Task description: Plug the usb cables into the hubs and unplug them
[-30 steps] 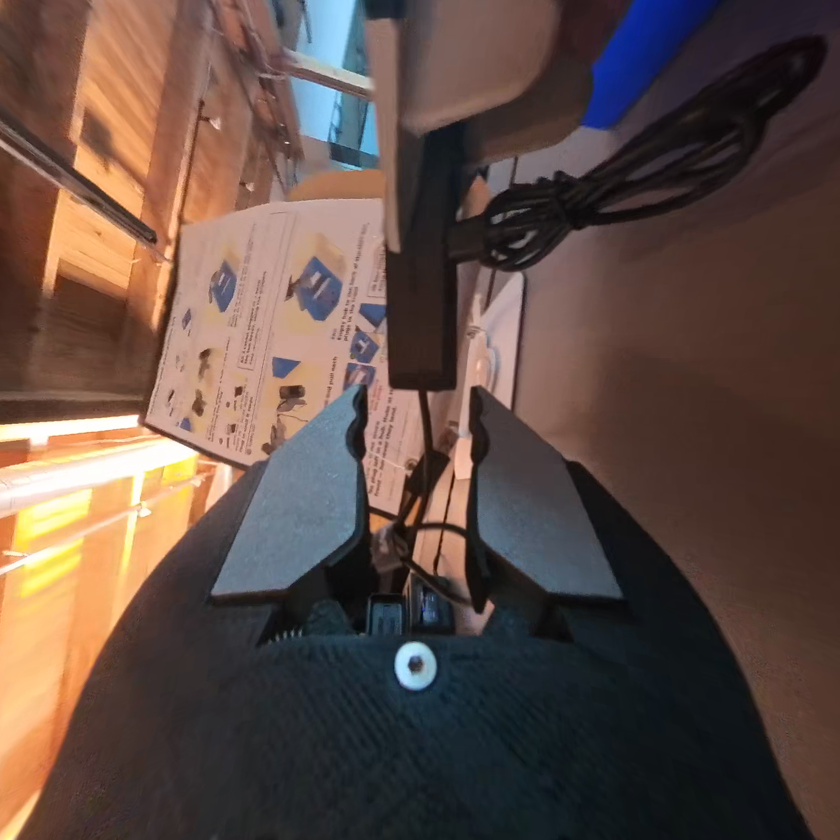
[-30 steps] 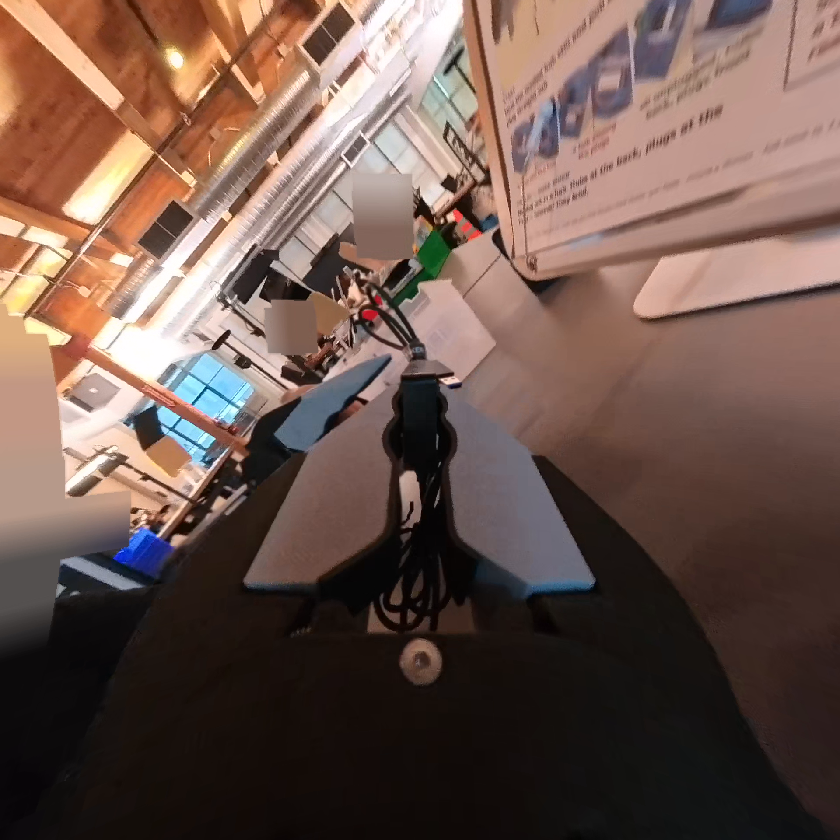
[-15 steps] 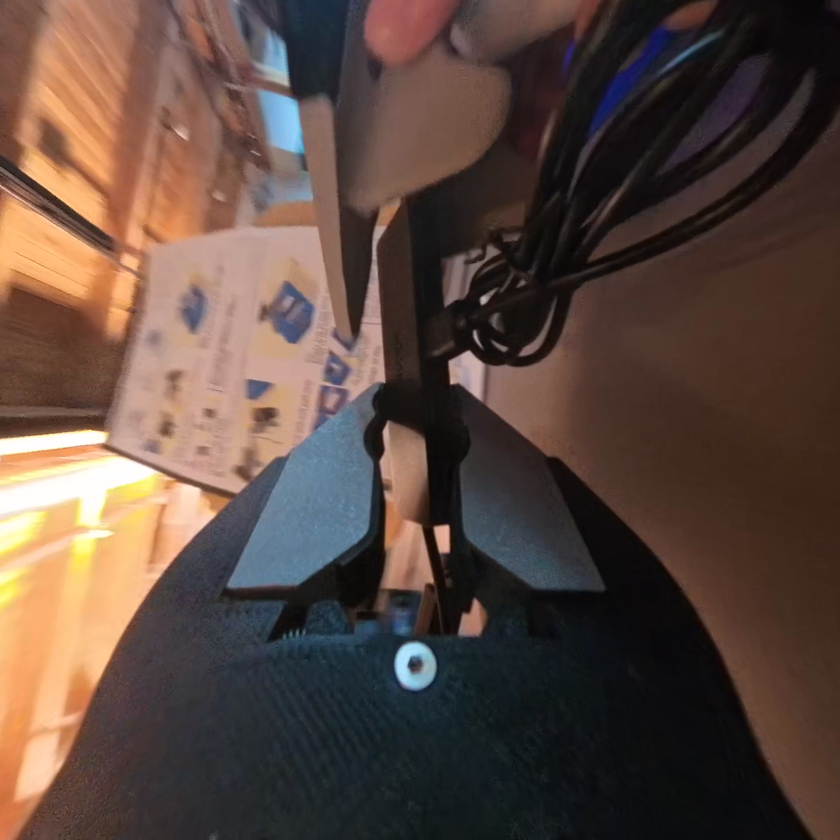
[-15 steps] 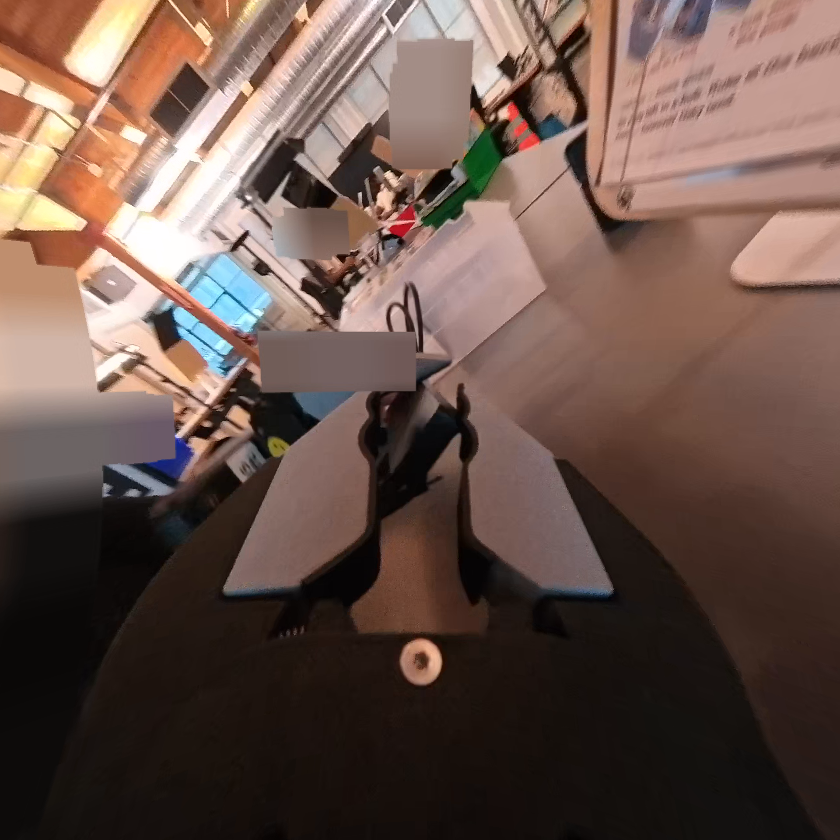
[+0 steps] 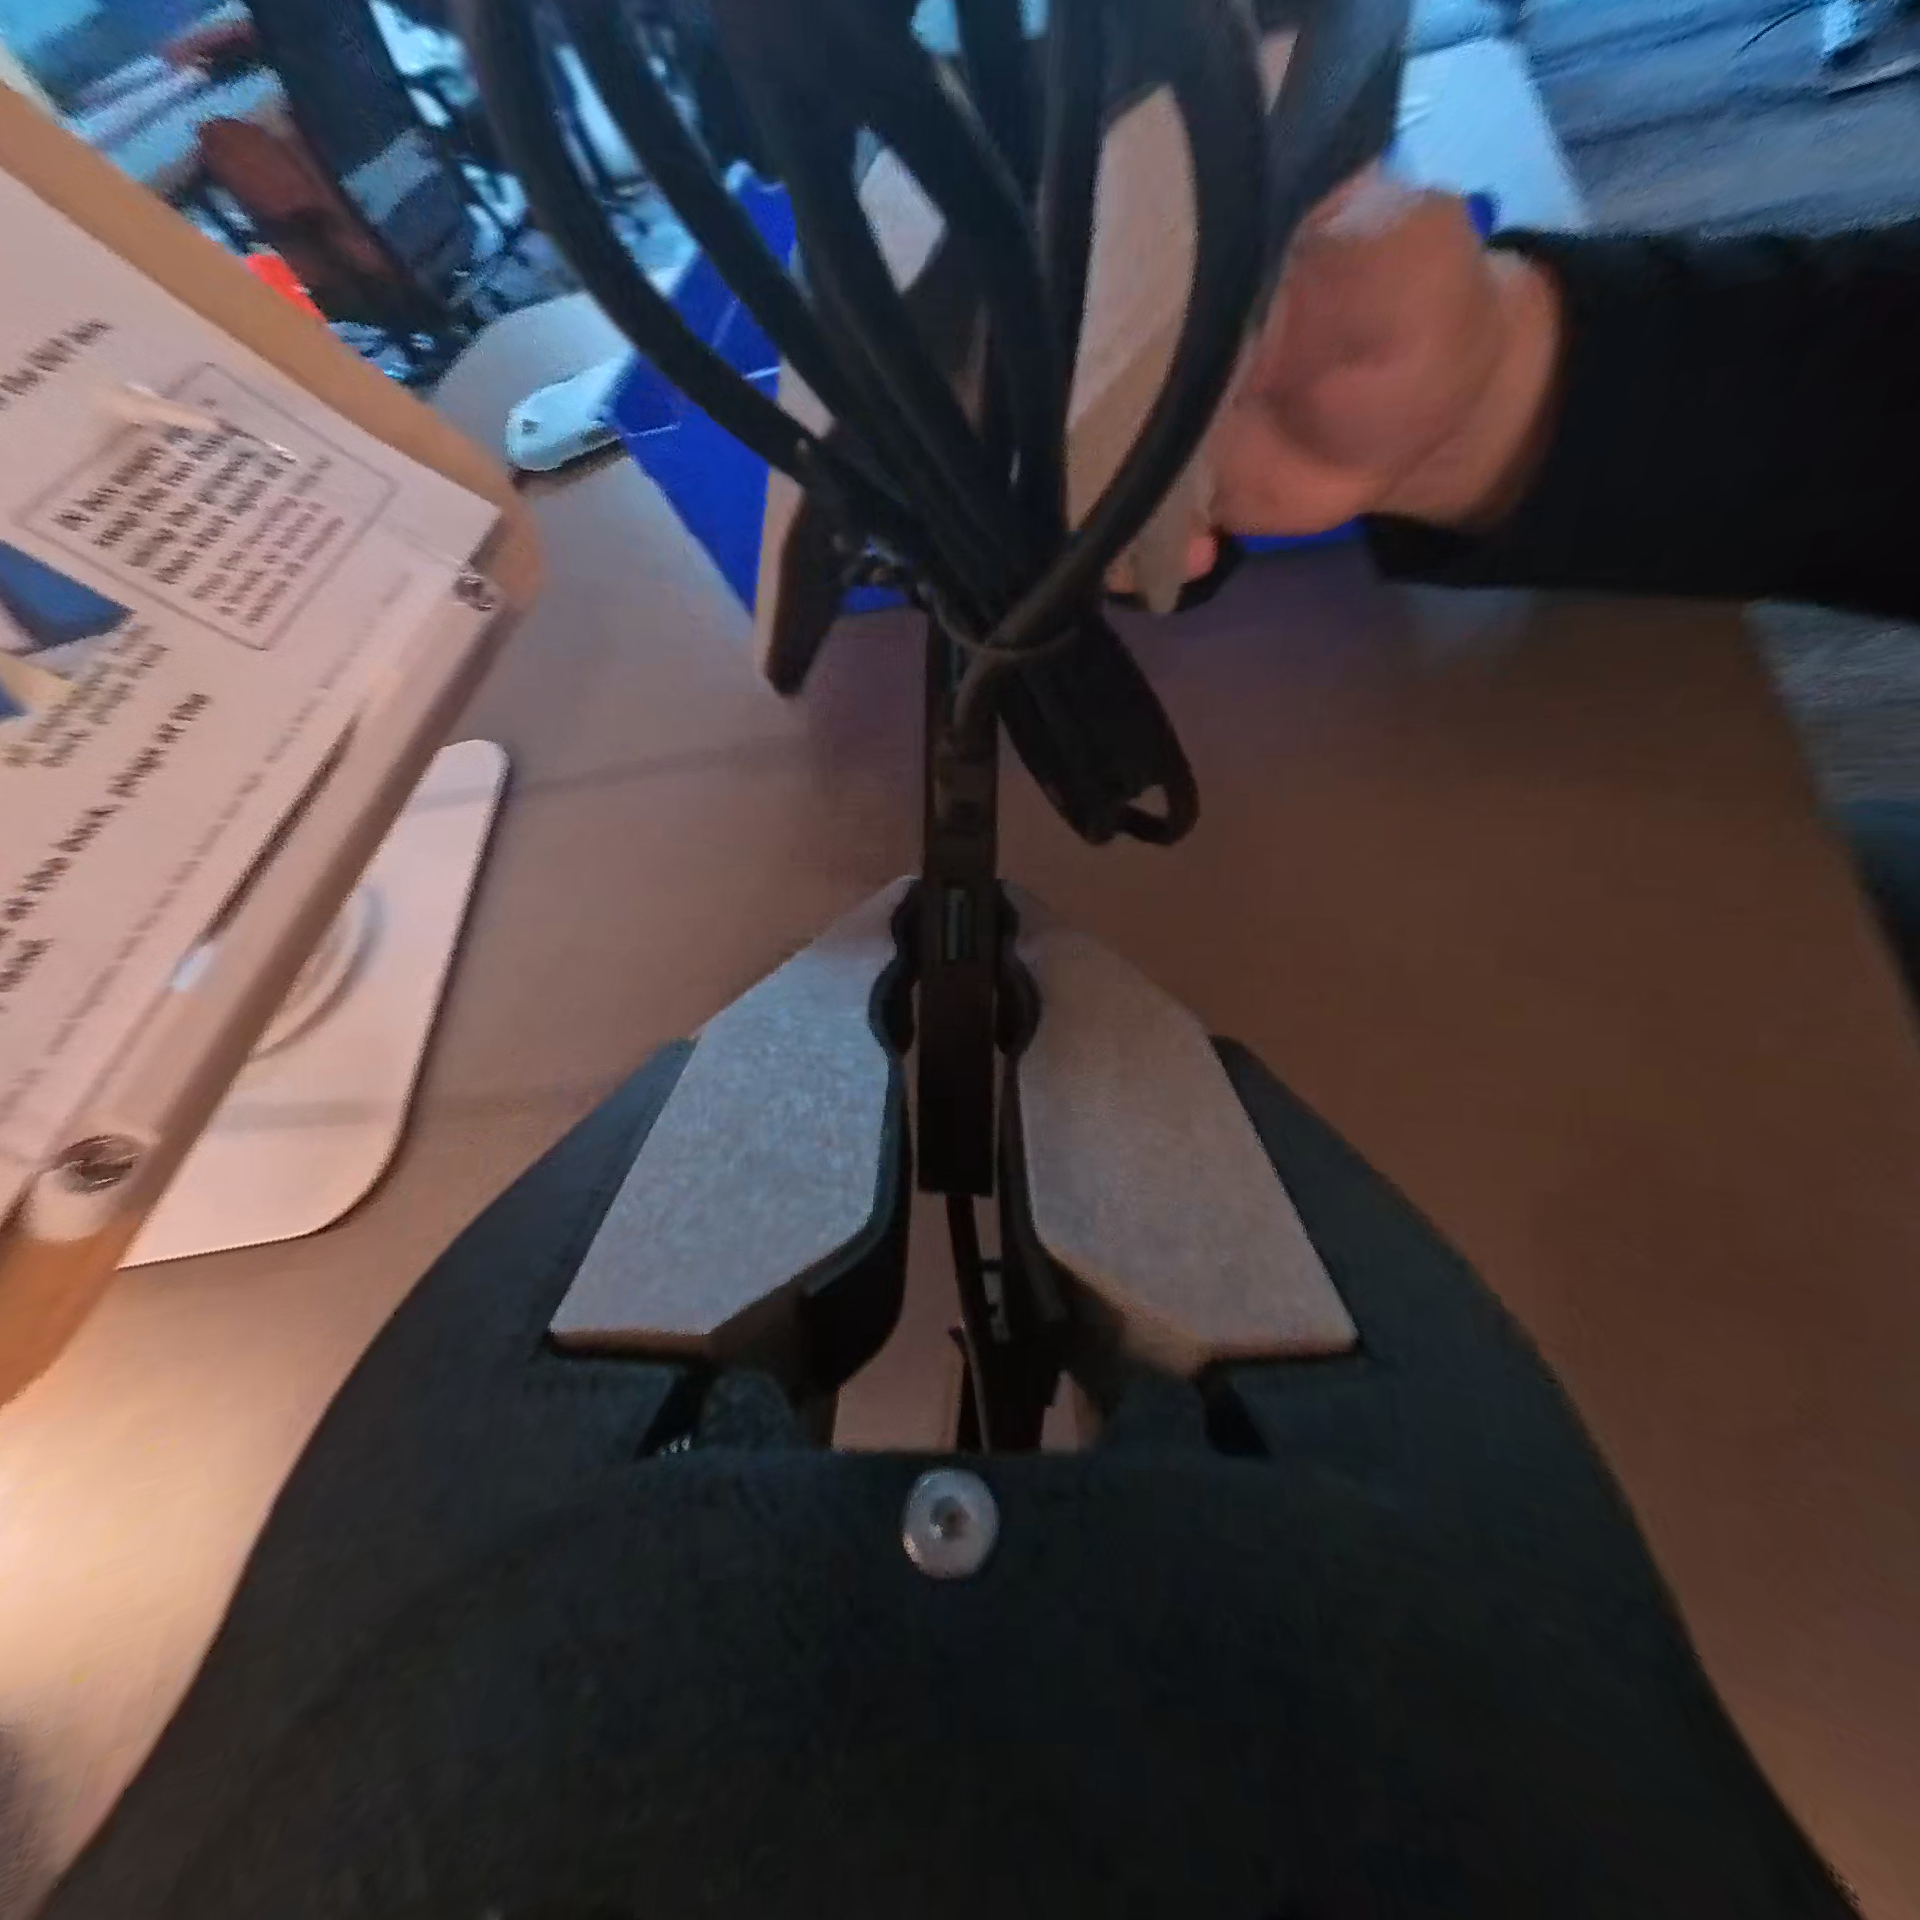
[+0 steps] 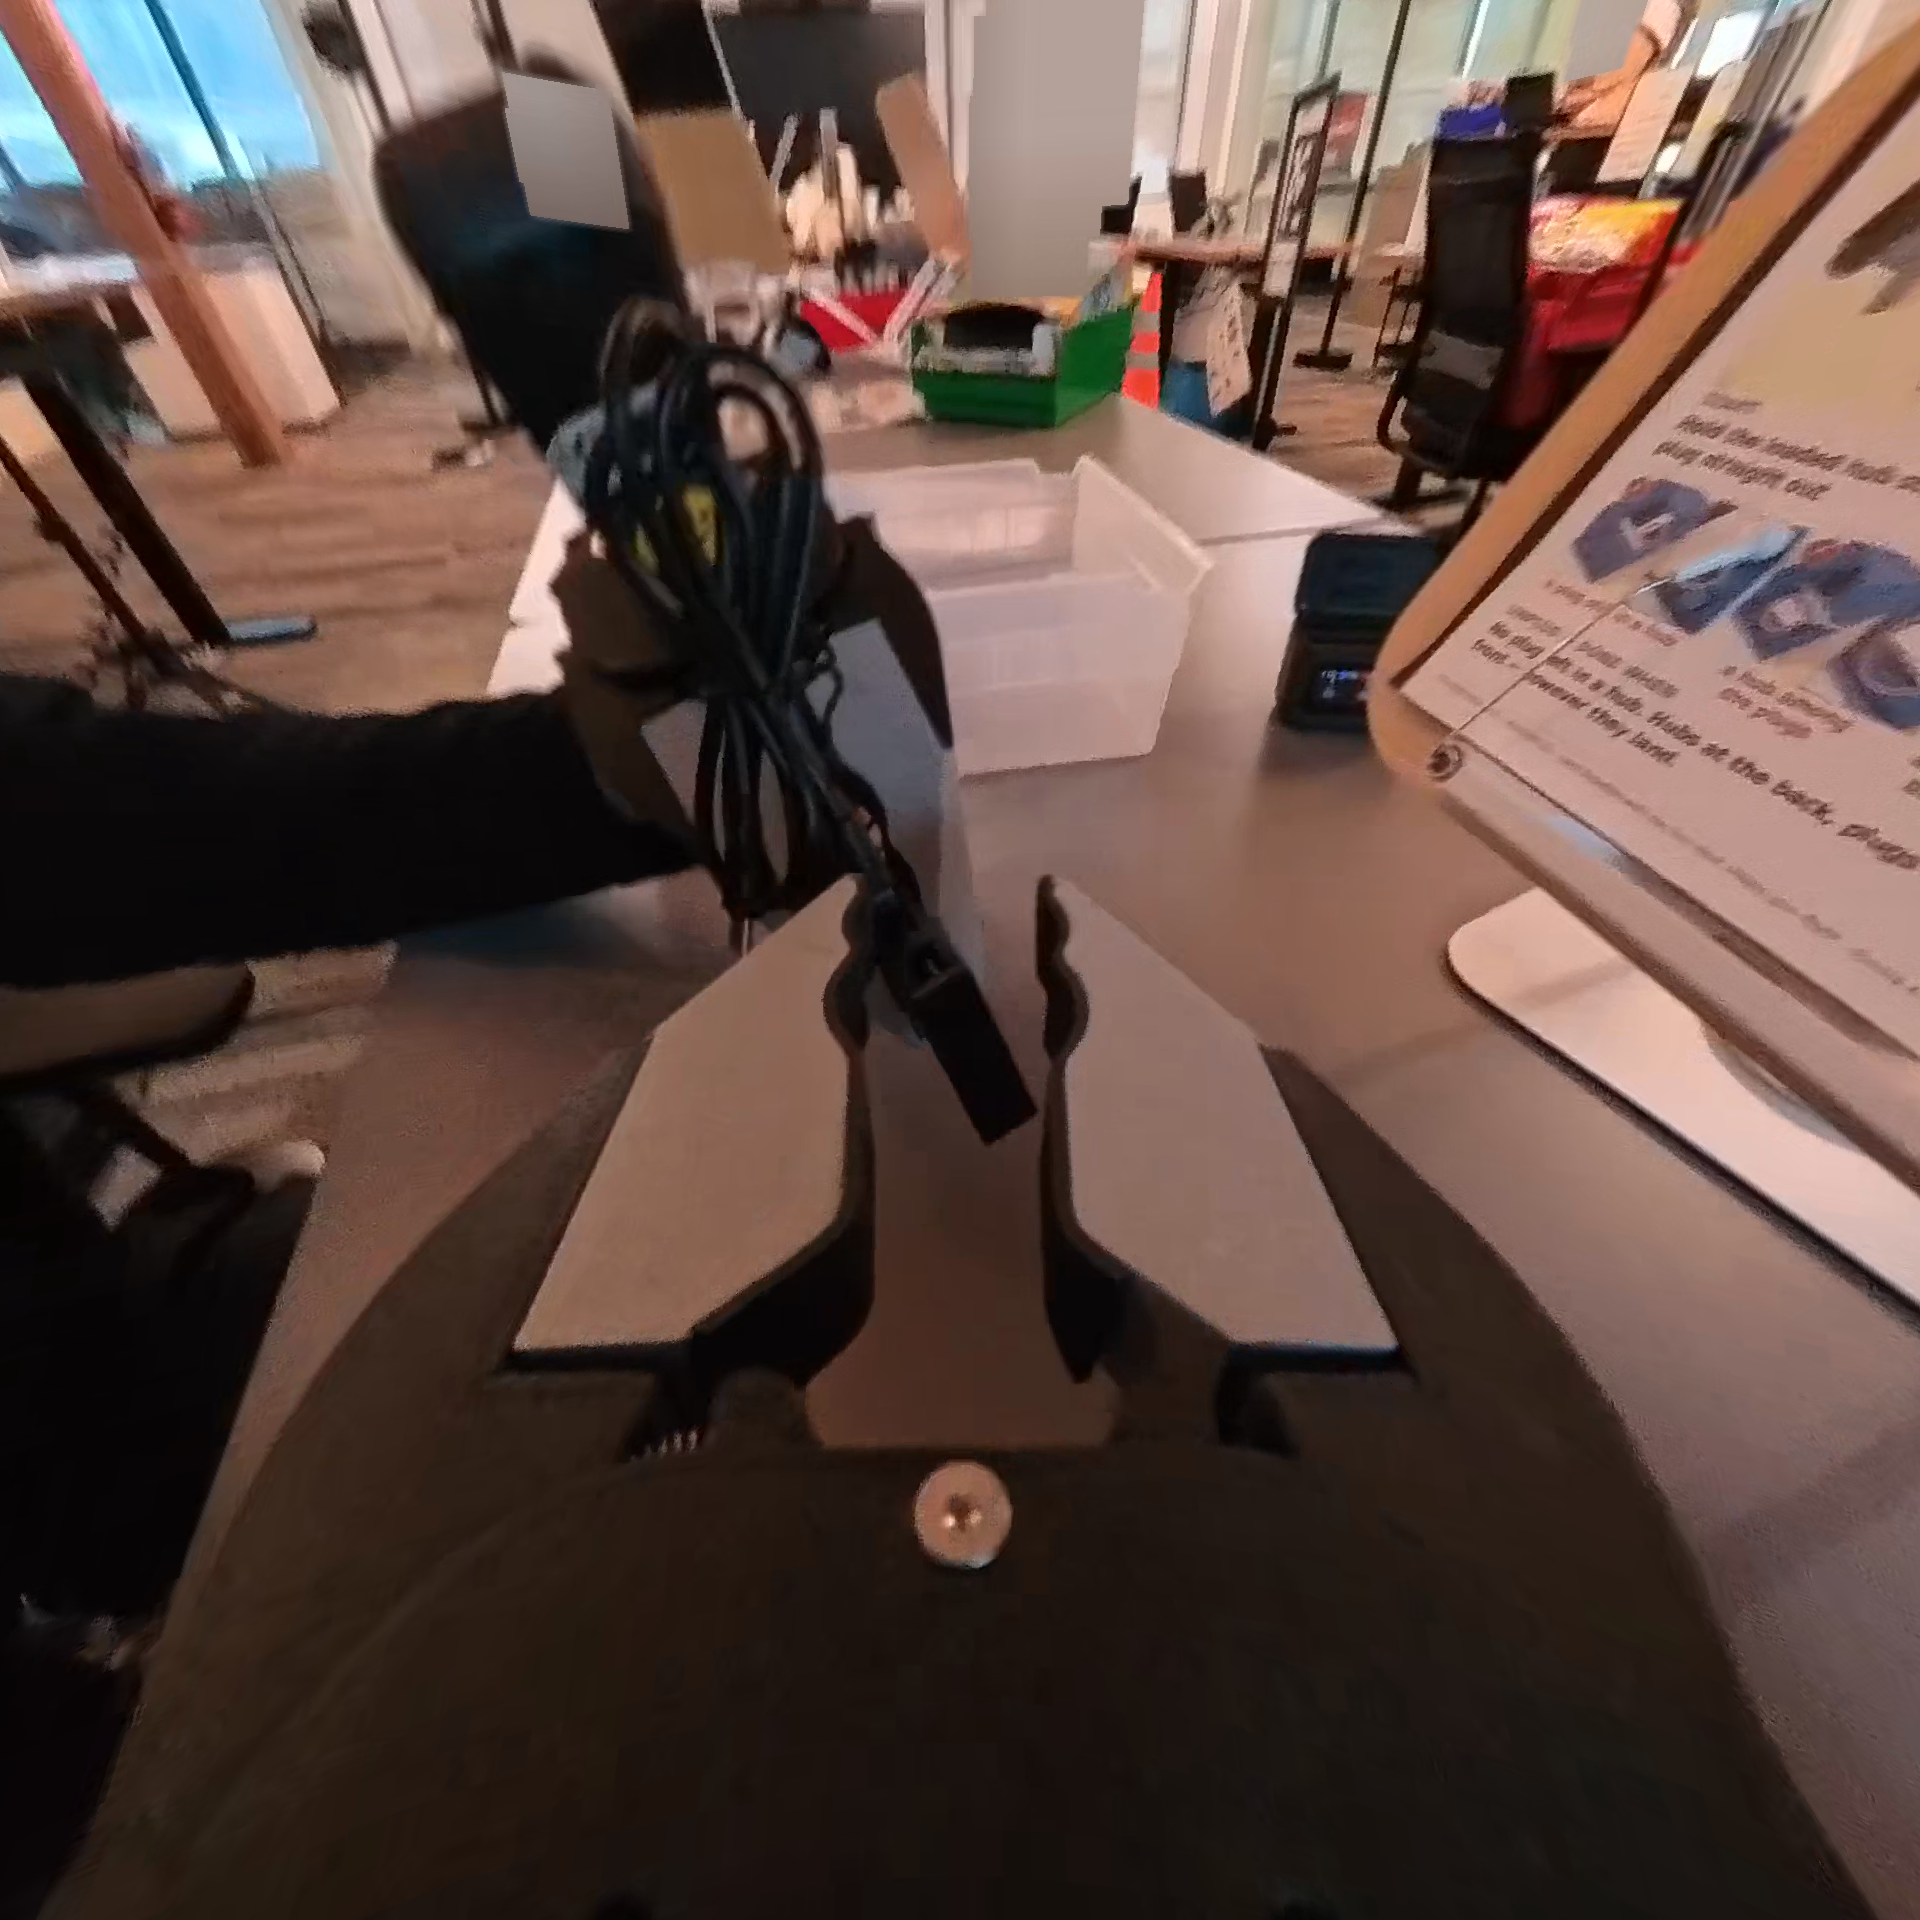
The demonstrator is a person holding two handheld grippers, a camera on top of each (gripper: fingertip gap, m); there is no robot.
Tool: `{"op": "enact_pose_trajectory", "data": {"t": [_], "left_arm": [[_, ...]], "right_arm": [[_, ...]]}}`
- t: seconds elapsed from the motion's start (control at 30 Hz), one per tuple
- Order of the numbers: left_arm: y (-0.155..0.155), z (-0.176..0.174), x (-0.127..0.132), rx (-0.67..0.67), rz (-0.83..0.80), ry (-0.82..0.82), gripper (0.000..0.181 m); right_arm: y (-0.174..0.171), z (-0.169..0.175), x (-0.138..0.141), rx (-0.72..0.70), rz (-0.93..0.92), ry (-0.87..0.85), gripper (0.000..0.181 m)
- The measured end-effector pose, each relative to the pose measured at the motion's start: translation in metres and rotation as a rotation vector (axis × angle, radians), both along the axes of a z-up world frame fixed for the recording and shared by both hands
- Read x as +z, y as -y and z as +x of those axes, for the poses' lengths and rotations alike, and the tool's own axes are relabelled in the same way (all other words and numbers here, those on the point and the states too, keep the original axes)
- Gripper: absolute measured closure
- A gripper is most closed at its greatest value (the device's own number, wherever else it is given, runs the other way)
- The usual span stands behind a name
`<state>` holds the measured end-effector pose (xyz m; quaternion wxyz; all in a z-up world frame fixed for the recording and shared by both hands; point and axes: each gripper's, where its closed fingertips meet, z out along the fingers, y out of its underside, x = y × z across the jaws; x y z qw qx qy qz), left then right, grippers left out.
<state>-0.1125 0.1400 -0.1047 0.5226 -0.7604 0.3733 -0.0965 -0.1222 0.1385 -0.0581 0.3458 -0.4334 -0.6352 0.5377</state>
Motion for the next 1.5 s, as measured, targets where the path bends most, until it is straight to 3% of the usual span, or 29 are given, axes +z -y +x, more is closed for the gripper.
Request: {"op": "enact_pose_trajectory", "data": {"t": [0.03, 0.2, 0.37, 0.5, 0.8, 1.03, 1.27, 1.5], "left_arm": [[0.002, 0.001, -0.002, -0.013, -0.036, 0.02, 0.173], [0.006, 0.004, -0.008, -0.057, -0.116, 0.101, 0.173], [-0.001, 0.001, -0.017, 0.004, -0.17, 0.093, 0.172], [-0.002, -0.005, -0.028, 0.046, -0.232, 0.054, 0.173], [0.005, 0.001, -0.036, 0.017, -0.274, -0.006, 0.173], [0.007, -0.001, -0.043, 0.021, -0.284, -0.055, 0.173], [0.008, 0.004, -0.047, 0.002, -0.283, -0.08, 0.173], [-0.01, -0.007, -0.087, 0.149, -0.257, -0.345, 0.172]], "right_arm": [[0.004, 0.0, -0.003, 0.015, 0.018, 0.008, 0.165], [0.008, 0.003, -0.009, 0.08, -0.07, 0.063, 0.169], [-0.002, 0.002, -0.022, 0.061, -0.106, 0.137, 0.168], [-0.008, 0.002, -0.033, 0.004, 0.009, 0.179, 0.172], [0.009, 0.001, -0.039, -0.008, 0.377, 0.078, 0.174], [0.011, 0.001, -0.046, 0.044, 0.266, 0.121, 0.175], [0.015, 0.007, -0.05, 0.093, 0.33, 0.12, 0.176], [0.006, 0.001, -0.087, 0.087, 0.461, 0.24, 0.176]]}}
